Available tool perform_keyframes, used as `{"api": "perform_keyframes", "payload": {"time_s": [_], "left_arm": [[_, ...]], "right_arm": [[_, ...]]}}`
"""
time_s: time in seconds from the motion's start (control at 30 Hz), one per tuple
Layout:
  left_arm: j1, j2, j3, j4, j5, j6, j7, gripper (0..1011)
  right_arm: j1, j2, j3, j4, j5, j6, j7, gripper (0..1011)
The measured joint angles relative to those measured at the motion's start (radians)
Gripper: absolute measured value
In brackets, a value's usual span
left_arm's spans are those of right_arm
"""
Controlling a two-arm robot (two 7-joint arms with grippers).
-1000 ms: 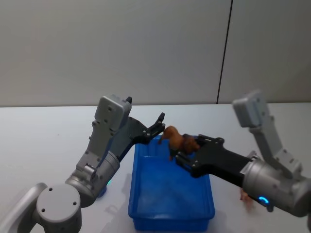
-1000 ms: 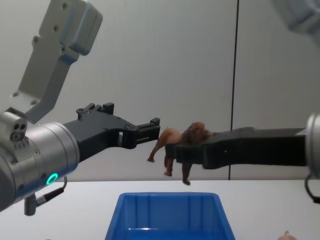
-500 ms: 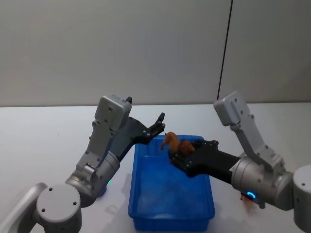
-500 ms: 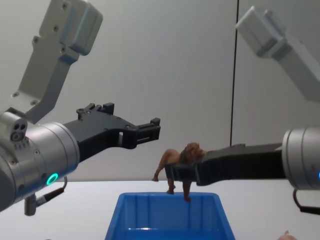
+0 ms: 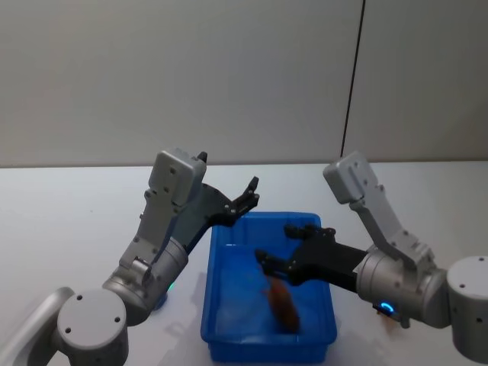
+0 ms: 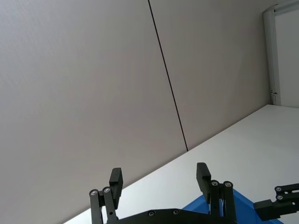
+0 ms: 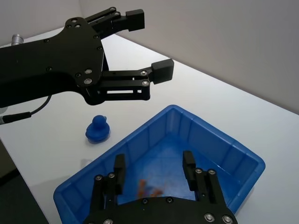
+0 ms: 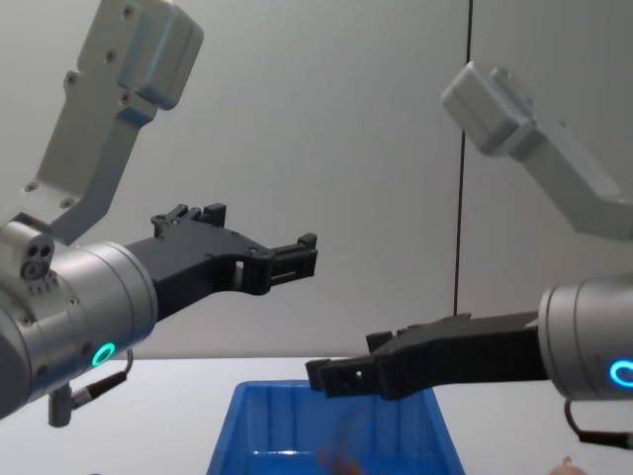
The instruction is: Pick up the two dolls from the table and place them into the box.
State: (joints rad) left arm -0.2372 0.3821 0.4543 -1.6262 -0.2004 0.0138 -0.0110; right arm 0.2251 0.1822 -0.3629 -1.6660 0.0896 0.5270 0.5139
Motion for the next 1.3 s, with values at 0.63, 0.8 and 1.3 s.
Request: {"api": "perform_keyframes", "payload": {"time_s": [0.63,0.8,1.3], "left_arm": [[0.000,0.000,0.000,0.000,0.000,0.000,0.000,1001],[0.000,0.000,0.000,0.000,0.000,0.000,0.000,1001],[0.000,0.000,0.000,0.000,0.000,0.000,0.000,1001]], "right_arm": [[-0.020,0.033,0.024,-0.022,0.028,-0.015,-0.032,1001],[-0.062,0.073,0.052,-0.068,0.068,-0.021,-0.085,1001],[-0.244,0.219,0.155,-0.204,0.198,-0.027,-0.266,1001]]}}
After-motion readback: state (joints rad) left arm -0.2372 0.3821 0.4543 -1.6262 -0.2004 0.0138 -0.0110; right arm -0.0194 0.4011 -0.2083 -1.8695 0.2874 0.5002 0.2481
